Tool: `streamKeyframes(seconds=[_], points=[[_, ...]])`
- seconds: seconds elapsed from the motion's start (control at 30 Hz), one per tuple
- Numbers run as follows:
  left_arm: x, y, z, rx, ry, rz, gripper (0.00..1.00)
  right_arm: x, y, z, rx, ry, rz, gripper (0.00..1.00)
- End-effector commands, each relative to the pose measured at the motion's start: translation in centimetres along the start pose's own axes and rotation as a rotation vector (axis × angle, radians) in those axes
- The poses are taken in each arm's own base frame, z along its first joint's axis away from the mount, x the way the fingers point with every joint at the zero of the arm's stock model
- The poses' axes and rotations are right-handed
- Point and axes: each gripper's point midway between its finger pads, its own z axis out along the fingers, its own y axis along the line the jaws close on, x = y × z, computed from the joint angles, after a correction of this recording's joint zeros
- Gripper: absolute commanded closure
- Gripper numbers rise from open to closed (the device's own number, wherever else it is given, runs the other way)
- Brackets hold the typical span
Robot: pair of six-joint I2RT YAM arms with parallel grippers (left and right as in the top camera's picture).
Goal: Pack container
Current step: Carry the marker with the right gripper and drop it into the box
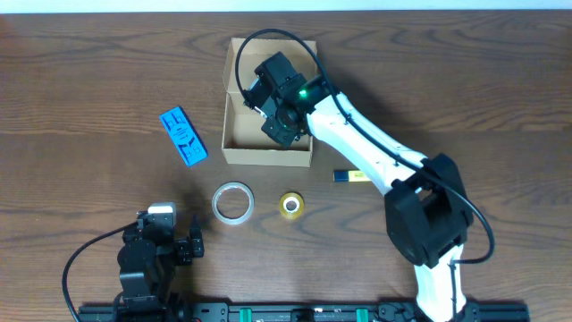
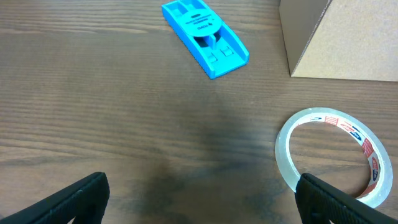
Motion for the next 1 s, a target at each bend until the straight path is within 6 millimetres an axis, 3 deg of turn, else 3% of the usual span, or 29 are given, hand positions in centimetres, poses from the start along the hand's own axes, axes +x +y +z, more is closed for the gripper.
streamKeyframes(seconds=[0.0, 0.1, 0.37, 0.57, 0.77, 0.83, 0.87, 0.9, 0.97], points=[[0.2, 0.1, 0.1, -0.006, 0.003, 0.006, 0.05, 0.2, 0.6, 1.0, -0.007, 0.019, -0.027, 0.99], [0.2, 0.1, 0.1, -0.006, 0.003, 0.006, 0.05, 0.1, 0.6, 1.2, -0.006, 0.013, -0.031, 0.98], [0.2, 0.1, 0.1, -0.006, 0.003, 0.006, 0.05, -0.7, 0.3, 1.2, 0.005, -0.019, -0.030, 0.78], [0.2, 0.1, 0.1, -0.006, 0.003, 0.006, 0.05, -1.4, 0.1, 1.1, 0.013, -0.045, -0.030, 0.73], [0.2, 0.1, 0.1, -0.006, 0.003, 0.006, 0.05, -3.1, -1.0, -1.0, 0.063, -0.092, -0.014, 0.60], [0.2, 0.1, 0.1, -0.006, 0.003, 0.006, 0.05, -3.5, -1.5, -2.9, 0.082, -0.095, 0.050, 0.47], [0.2, 0.1, 0.1, -0.006, 0.003, 0.006, 0.05, -3.6, -1.5, -3.8, 0.079, -0.099, 0.061, 0.19], [0.2, 0.1, 0.1, -0.006, 0.003, 0.006, 0.05, -3.7, -1.4, -5.1, 0.072, -0.102, 0.063, 0.01], [0.2, 0.1, 0.1, -0.006, 0.003, 0.006, 0.04, -3.5, -1.4, -6.9, 0.073, -0.103, 0.068, 0.01]])
